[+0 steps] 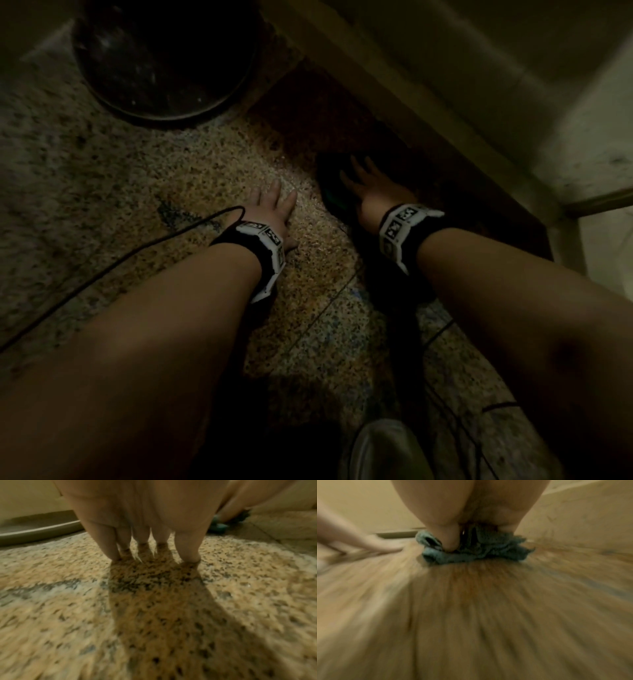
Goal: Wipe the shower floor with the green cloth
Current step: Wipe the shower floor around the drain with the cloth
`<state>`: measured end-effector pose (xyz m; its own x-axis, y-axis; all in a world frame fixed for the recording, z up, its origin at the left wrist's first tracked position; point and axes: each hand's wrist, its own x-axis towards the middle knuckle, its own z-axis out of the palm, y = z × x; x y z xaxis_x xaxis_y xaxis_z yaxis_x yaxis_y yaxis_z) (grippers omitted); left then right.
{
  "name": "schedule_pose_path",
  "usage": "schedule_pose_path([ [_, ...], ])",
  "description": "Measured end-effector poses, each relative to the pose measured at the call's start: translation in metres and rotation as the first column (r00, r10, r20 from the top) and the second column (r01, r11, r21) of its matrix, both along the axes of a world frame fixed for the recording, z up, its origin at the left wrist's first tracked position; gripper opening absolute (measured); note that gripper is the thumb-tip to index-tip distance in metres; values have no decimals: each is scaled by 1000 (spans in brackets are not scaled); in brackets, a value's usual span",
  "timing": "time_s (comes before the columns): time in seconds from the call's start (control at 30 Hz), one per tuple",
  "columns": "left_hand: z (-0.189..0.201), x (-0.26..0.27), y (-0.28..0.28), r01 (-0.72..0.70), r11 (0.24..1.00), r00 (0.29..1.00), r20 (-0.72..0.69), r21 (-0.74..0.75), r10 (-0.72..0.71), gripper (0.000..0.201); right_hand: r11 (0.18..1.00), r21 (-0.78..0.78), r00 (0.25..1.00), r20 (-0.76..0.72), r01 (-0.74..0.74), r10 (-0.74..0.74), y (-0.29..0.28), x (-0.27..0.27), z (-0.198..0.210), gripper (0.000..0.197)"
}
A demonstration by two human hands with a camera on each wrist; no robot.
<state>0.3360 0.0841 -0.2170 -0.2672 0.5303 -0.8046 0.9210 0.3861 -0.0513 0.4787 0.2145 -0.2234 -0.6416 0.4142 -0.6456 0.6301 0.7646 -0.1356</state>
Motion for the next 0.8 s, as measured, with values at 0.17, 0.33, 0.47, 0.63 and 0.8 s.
schedule_pose_path([
  [0.17, 2, 3, -3, -14, 999, 1000, 9, 29, 13, 83, 996, -41, 996, 20, 84, -83, 4, 7, 4, 66],
  [0.33, 3, 6, -6, 6, 999, 1000, -15, 44, -6, 81, 978, 11, 975, 82, 207, -208, 1, 45, 10, 66],
  [0.47, 5, 6, -7, -1, 999, 1000, -8, 48, 2, 79, 977, 58, 972, 99, 207, -212, 10, 32, 5, 63],
  [0.63, 5, 7, -15, 51, 997, 998, -28, 63, -49, 75, 968, 118, 964, 122, 223, -237, 31, 3, 4, 61],
  [0.8, 4, 8, -22, 49, 995, 999, -22, 83, -48, 74, 960, 119, 953, 138, 253, -269, 22, 3, 4, 64],
])
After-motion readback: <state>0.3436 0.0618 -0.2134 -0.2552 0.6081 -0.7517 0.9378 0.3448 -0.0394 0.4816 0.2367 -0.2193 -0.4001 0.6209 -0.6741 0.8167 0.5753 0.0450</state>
